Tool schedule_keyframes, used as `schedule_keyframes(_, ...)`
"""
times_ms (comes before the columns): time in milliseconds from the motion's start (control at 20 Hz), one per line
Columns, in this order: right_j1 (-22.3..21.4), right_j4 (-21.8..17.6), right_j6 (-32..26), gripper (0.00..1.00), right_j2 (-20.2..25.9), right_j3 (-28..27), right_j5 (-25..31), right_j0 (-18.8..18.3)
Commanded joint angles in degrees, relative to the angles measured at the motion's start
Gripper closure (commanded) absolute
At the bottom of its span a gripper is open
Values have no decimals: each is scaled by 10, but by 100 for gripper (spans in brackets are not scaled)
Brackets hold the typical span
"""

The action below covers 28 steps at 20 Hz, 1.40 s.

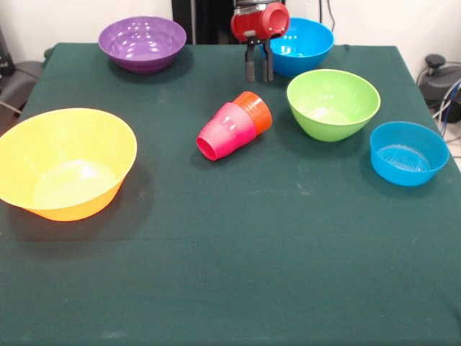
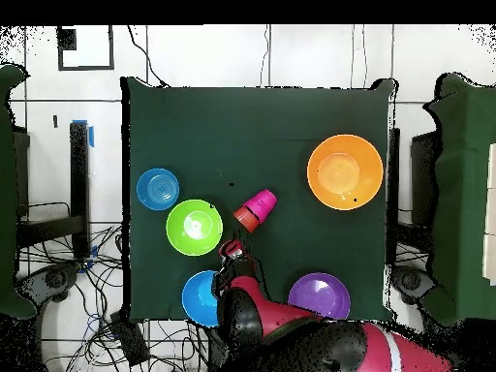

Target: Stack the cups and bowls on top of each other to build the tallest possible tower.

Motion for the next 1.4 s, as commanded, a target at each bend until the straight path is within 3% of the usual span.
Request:
schedule_keyframes(50, 33, 38, 149, 0, 27, -27, -40, 16)
schedule_keyframes(350, 34, 35, 141, 0, 29, -50, -61, 11)
schedule_keyframes(700, 4, 42, 138, 0, 42, -49, -41, 4)
schedule_keyframes(1400, 63, 69, 150, 0, 66, -116, -67, 24)
